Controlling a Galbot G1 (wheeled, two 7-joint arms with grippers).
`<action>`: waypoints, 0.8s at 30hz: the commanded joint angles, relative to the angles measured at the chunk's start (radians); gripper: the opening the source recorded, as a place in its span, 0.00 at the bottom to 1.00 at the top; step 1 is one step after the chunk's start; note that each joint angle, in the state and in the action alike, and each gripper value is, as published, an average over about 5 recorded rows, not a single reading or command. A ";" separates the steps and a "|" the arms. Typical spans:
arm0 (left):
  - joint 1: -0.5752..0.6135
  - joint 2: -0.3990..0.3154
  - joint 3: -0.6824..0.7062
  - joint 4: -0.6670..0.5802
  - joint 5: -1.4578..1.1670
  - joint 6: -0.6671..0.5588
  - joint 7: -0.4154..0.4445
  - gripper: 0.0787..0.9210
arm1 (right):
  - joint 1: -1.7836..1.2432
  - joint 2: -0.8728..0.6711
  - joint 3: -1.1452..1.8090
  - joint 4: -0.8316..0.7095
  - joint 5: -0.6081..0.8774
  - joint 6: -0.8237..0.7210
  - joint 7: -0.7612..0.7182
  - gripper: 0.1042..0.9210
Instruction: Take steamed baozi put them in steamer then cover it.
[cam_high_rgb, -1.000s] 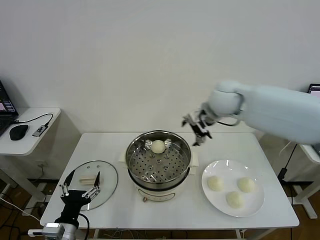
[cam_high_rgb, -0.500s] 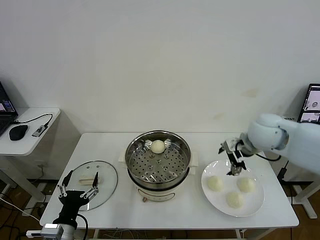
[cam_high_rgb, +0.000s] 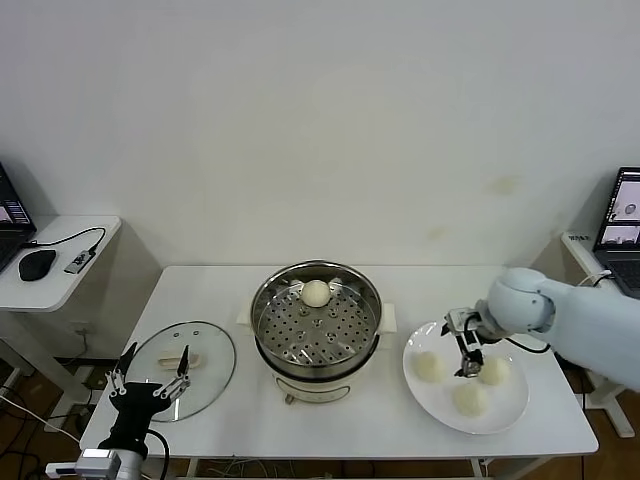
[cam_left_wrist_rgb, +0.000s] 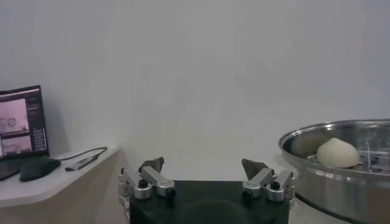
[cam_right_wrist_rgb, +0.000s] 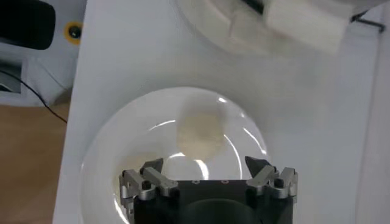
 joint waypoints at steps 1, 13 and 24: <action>-0.002 0.000 -0.001 0.006 0.001 0.001 0.001 0.88 | -0.168 0.077 0.124 -0.128 -0.031 0.024 0.009 0.88; -0.010 -0.003 0.007 0.017 0.004 -0.002 0.000 0.88 | -0.194 0.118 0.139 -0.174 -0.052 0.030 0.023 0.84; -0.016 0.000 0.013 0.012 0.005 -0.001 0.000 0.88 | -0.180 0.120 0.138 -0.169 -0.052 0.017 0.011 0.68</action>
